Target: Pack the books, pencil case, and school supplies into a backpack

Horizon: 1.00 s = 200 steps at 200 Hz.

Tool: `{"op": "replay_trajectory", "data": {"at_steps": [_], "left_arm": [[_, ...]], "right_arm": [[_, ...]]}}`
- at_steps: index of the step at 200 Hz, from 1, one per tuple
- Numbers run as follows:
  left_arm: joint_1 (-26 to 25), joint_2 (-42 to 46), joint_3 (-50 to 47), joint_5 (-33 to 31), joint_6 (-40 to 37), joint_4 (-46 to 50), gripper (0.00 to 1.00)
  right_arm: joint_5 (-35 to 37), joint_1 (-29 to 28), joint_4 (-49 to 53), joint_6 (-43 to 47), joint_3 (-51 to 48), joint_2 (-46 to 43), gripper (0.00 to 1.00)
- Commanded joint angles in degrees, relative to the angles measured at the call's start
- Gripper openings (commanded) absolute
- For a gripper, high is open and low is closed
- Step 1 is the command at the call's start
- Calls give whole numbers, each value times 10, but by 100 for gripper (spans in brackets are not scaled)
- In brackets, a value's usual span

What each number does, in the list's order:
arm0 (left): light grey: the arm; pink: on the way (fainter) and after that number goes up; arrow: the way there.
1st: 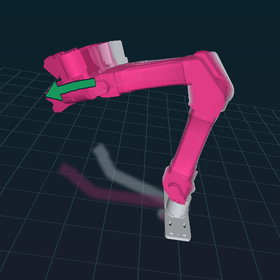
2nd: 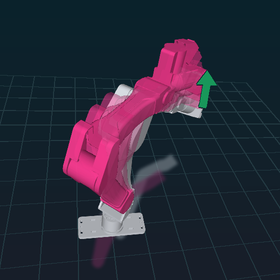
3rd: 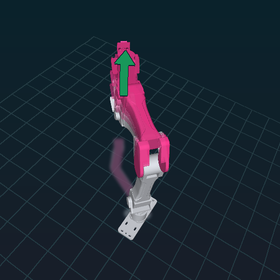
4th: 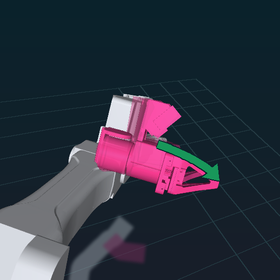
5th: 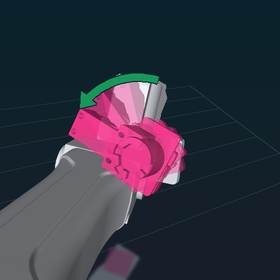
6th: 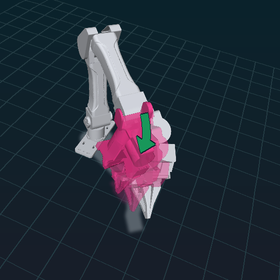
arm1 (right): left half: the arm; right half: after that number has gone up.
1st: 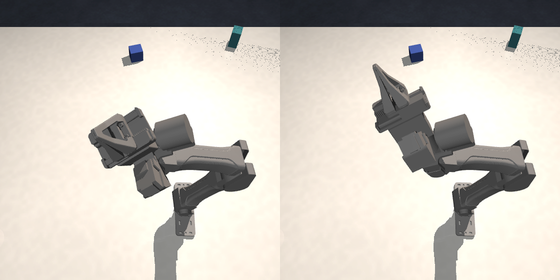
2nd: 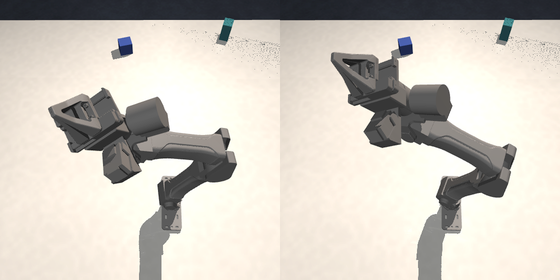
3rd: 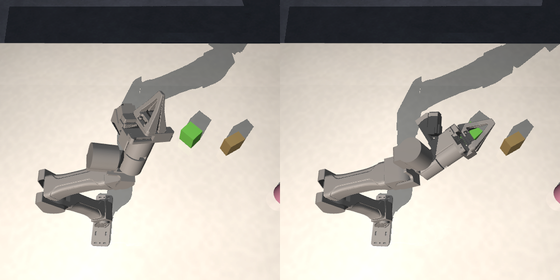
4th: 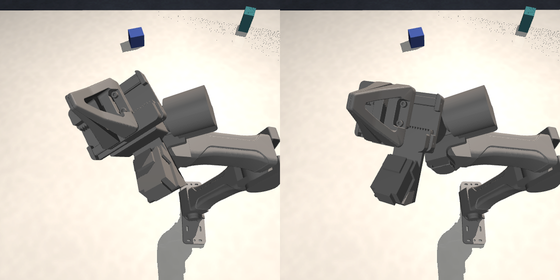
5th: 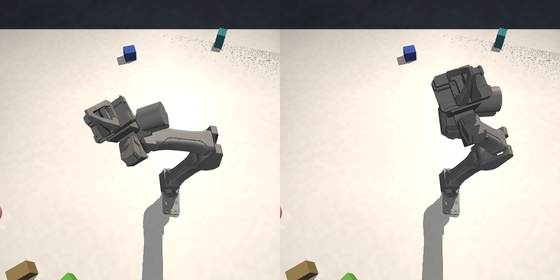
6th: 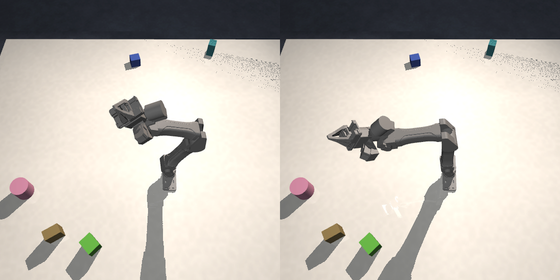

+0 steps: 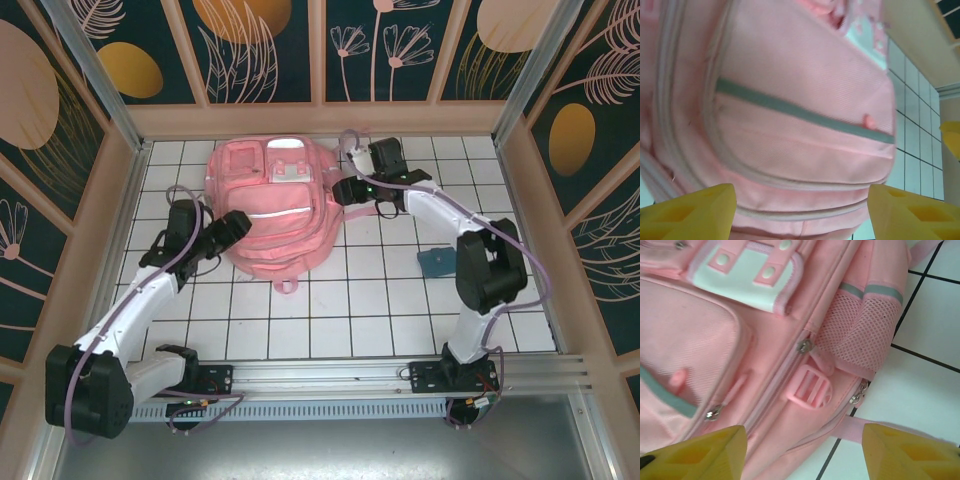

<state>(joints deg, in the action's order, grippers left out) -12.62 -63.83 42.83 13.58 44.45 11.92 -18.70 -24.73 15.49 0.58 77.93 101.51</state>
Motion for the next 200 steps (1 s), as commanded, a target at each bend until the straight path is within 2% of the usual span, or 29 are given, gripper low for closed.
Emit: {"op": "replay_trajectory", "data": {"at_steps": [1,21,46,79,104,127,148,174,200], "left_arm": [[-18,-30,68,-24,-91,61,68],[-72,-84,137,-88,-129,106,65],[-140,-176,237,-166,-138,145,61],[-197,-304,355,-215,-135,167,57],[-211,-417,467,-223,-143,209,52],[-228,-510,578,-275,-161,278,49],[-230,-583,663,-289,-160,328,44],[-230,-629,723,-326,-149,362,39],[-230,-642,743,-306,-141,364,26]], "right_arm": [[-32,-2,-37,-67,-25,-28,65],[-61,-3,-50,-128,-20,-21,66],[-57,-2,-73,-223,-28,-18,62],[-25,1,-91,-302,-66,-36,60],[-14,3,-98,-324,-97,-58,60],[-1,5,-102,-330,-125,-81,60],[11,8,-106,-336,-146,-99,60],[22,11,-110,-341,-167,-116,60],[27,12,-110,-338,-178,-125,60]]}}
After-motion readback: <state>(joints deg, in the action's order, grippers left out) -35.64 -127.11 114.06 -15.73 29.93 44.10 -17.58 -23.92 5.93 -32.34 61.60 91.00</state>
